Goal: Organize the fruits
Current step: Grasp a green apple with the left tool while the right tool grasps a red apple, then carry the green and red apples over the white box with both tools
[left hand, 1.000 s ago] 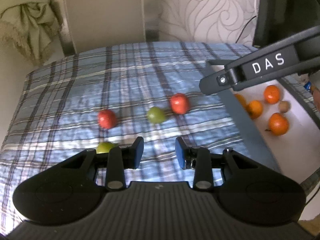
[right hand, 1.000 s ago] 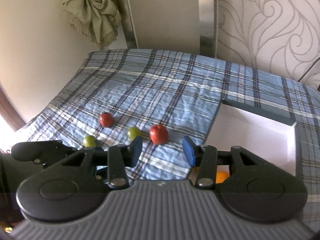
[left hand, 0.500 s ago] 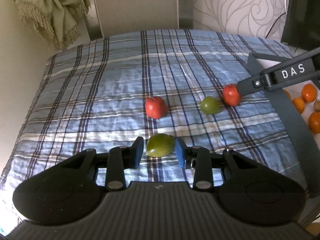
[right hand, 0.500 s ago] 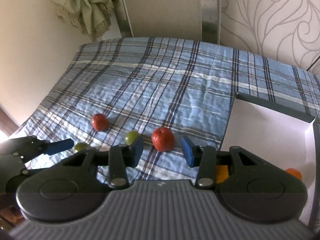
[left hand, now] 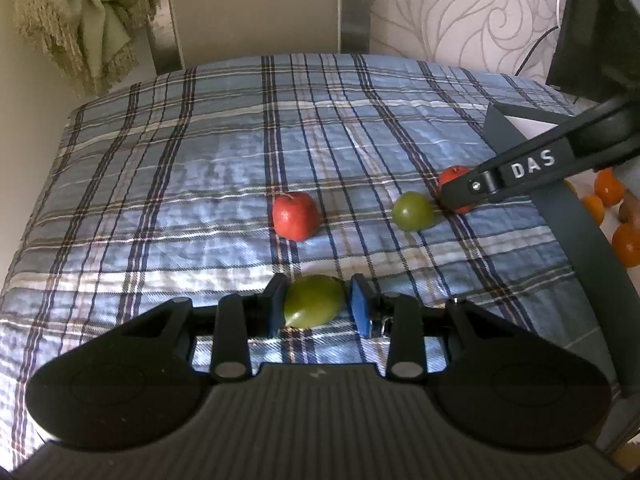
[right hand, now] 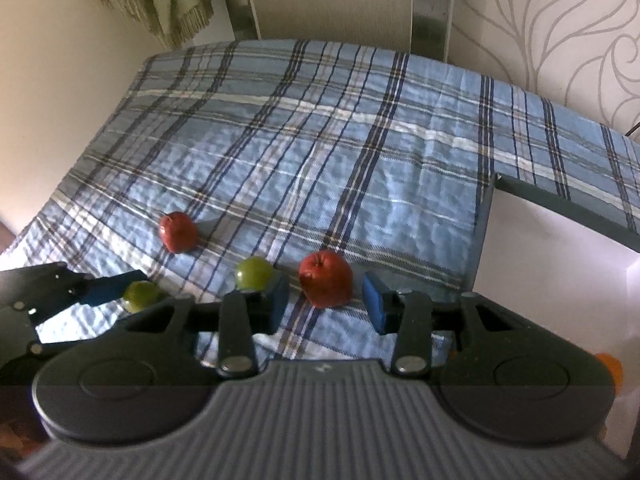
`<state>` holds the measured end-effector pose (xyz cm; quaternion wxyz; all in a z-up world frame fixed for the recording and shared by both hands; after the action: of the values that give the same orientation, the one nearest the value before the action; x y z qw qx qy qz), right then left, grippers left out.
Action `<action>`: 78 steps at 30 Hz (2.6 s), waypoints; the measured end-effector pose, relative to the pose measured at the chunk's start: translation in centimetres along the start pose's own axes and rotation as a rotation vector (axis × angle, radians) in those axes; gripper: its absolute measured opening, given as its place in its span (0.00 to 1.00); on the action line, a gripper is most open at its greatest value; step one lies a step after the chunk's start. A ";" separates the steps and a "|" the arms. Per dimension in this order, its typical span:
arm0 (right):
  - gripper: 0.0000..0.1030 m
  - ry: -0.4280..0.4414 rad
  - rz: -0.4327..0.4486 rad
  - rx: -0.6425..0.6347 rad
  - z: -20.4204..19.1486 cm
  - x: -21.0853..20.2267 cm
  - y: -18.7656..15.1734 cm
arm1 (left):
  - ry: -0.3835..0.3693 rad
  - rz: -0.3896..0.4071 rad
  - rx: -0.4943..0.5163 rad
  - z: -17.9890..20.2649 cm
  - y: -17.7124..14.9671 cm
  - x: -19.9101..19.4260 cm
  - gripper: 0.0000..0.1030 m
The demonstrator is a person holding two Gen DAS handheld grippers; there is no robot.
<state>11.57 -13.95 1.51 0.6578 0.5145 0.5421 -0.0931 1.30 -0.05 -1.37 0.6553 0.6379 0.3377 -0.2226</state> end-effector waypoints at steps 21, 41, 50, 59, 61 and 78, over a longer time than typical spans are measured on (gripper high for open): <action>0.33 0.076 0.088 0.010 -1.4 -5.2 -1.0 | -0.024 0.011 -0.030 0.8 -0.5 -1.3 0.31; 0.33 0.048 0.218 0.099 3.0 -14.1 -6.6 | -0.106 0.140 0.087 10.3 0.3 -5.7 0.31; 0.33 0.020 0.255 0.133 5.2 -16.5 -8.9 | -0.129 0.169 0.131 13.7 -0.1 -7.1 0.31; 0.33 -0.005 0.276 0.140 6.3 -18.0 -9.9 | -0.139 0.196 0.146 15.3 -0.1 -8.0 0.31; 0.33 -0.006 0.280 0.142 6.5 -18.2 -10.1 | -0.141 0.196 0.151 15.6 -0.1 -8.0 0.31; 0.33 -0.025 0.308 0.244 9.9 -19.1 -11.5 | -0.175 0.205 0.256 19.2 2.2 -7.6 0.31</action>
<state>2.32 -35.15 9.16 0.6038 0.6661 0.4334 -0.0626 0.83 -19.81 4.80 0.6149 0.7255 0.1813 -0.2505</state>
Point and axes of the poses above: each gripper's, at about its wrist camera, not at the fingertips, and x roughly the way its jaws point, z to its right, y to its top, the point moved 4 cm from there along x, roughly the way its jaws point, and after that the axes turned 2 degrees about x, right-handed, at the moved point
